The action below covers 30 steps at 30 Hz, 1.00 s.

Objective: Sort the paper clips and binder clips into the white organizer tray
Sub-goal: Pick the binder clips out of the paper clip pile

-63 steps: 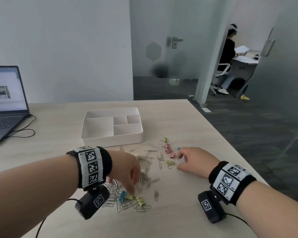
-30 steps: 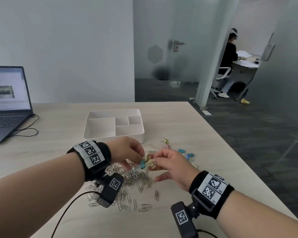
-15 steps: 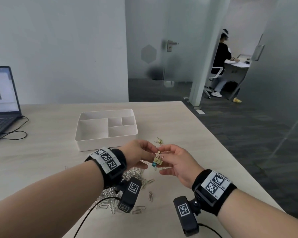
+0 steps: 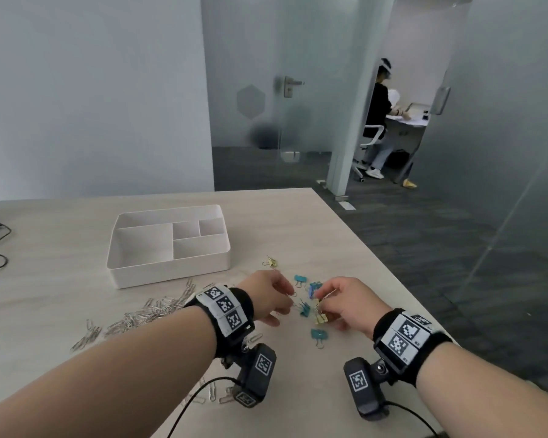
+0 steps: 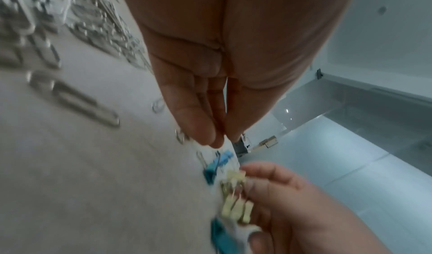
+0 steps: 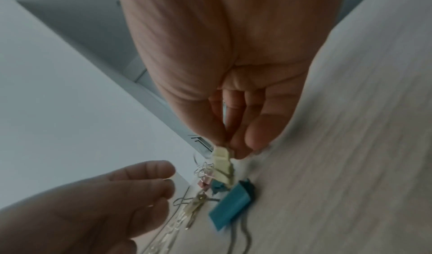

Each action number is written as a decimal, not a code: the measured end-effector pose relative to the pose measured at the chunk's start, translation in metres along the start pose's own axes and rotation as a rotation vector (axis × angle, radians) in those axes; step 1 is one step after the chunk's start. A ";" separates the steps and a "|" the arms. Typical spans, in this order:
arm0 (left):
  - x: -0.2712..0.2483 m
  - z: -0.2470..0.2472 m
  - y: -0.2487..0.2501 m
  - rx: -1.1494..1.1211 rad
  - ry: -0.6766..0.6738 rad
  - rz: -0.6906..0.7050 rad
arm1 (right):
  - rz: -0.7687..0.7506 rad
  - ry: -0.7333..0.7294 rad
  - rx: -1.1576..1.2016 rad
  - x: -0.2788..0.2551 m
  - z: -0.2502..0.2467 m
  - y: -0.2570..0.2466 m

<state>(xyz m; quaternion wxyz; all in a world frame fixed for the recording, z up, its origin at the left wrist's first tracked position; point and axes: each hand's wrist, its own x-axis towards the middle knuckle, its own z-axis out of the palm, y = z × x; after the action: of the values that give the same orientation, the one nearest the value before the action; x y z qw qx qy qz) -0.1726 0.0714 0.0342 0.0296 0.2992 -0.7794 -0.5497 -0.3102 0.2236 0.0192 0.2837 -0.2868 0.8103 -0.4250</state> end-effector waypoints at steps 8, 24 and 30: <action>-0.004 -0.072 -0.023 -0.091 0.249 0.004 | -0.209 0.045 -0.266 -0.014 0.013 -0.032; -0.050 -0.136 -0.076 -0.351 0.674 0.122 | 0.040 0.116 0.183 -0.007 0.059 -0.050; -0.086 -0.168 -0.105 -0.312 0.737 0.042 | -0.109 -0.054 0.027 -0.017 0.088 -0.062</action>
<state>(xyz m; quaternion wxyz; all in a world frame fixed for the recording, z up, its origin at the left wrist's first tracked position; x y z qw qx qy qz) 0.0063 -0.0494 0.0331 0.3634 0.4522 -0.6297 -0.5167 -0.2227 0.1597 0.0333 0.2859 -0.3380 0.7796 -0.4429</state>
